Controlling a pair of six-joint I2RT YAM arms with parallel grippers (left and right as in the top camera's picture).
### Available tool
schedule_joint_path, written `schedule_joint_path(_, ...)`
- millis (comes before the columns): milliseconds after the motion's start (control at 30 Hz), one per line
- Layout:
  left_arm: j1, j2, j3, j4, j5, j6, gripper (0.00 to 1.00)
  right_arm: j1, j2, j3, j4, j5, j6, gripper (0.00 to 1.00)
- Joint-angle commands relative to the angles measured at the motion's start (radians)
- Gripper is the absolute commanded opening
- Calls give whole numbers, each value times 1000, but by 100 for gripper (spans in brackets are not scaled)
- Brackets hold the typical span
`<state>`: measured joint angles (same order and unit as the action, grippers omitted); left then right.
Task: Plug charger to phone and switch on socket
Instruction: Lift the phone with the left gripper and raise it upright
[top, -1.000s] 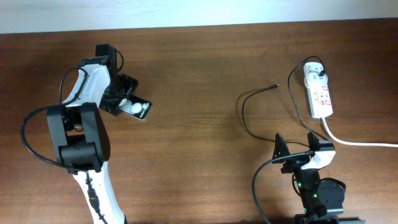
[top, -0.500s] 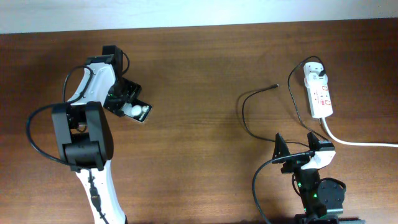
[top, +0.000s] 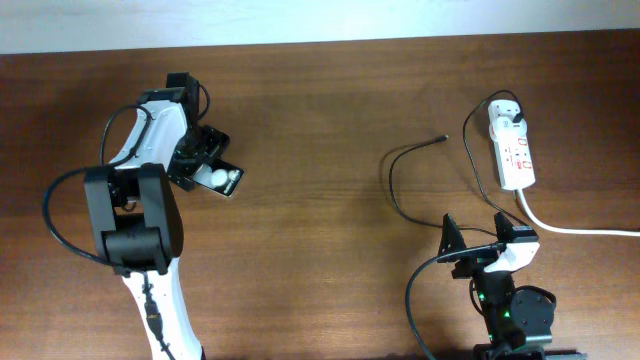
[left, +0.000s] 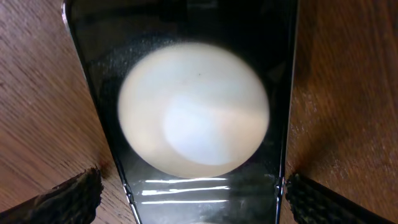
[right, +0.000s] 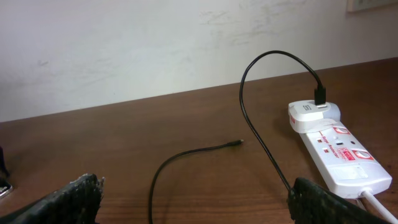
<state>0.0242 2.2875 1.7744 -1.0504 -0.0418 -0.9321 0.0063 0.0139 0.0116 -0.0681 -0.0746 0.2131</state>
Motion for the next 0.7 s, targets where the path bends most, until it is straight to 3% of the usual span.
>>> schedule_joint_path(0, -4, 76, -55, 14, -41, -78, 91, 7, -6, -6, -4, 8, 5, 99)
schedule_joint_path(133, -4, 76, -111, 40, -34, -78, 89, 7, -6, -6, -4, 8, 4, 99)
schedule_joint_path(233, -4, 76, -143, 65, -34, -78, 79, 7, -6, -6, -4, 8, 4, 99)
schedule_joint_path(400, -4, 76, -143, 63, -33, -77, 70, 7, -6, -6, -4, 8, 5, 99)
schedule_joint_path(467, -4, 76, -143, 60, -15, -61, 61, 7, -6, -6, -4, 8, 5, 99)
schedule_joint_path(667, -4, 71, -128, 38, -2, -34, 59, 7, -6, -6, -4, 8, 5, 99)
